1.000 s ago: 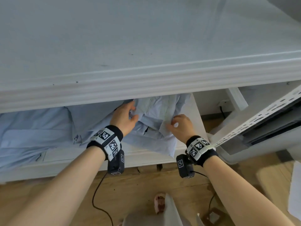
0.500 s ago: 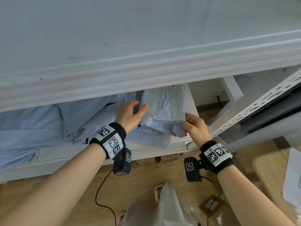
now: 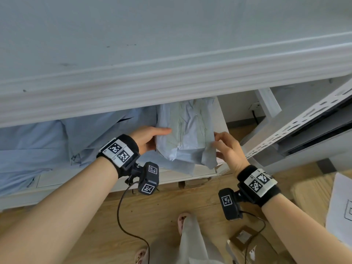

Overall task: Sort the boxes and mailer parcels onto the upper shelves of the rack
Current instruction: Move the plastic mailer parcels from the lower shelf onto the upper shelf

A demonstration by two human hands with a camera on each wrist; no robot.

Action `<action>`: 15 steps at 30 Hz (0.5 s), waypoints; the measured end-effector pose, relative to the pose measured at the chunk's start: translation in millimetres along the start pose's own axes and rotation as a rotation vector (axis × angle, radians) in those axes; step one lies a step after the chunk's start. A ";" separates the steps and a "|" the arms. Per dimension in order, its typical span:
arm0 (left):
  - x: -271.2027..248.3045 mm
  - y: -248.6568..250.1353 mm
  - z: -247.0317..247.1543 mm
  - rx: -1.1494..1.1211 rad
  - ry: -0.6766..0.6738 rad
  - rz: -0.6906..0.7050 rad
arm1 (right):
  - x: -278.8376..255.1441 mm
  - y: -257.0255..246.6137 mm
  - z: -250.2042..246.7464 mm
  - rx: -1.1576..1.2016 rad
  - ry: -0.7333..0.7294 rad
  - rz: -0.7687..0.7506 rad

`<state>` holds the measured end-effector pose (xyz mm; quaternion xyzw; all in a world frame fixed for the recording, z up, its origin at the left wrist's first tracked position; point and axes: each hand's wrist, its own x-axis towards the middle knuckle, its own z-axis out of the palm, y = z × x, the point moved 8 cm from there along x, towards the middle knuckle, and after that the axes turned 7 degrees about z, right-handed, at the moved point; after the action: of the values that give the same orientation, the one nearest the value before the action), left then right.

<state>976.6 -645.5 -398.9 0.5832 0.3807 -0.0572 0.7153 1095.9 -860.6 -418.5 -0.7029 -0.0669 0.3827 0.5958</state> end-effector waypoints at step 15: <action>-91.5 5.6 -33.8 0.724 -0.020 0.533 | -72.7 -49.6 60.3 -0.100 -0.201 -0.072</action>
<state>899.0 -647.2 -339.6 0.8730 0.1659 -0.0062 0.4585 1025.8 -839.3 -340.9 -0.6870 -0.1705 0.4261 0.5634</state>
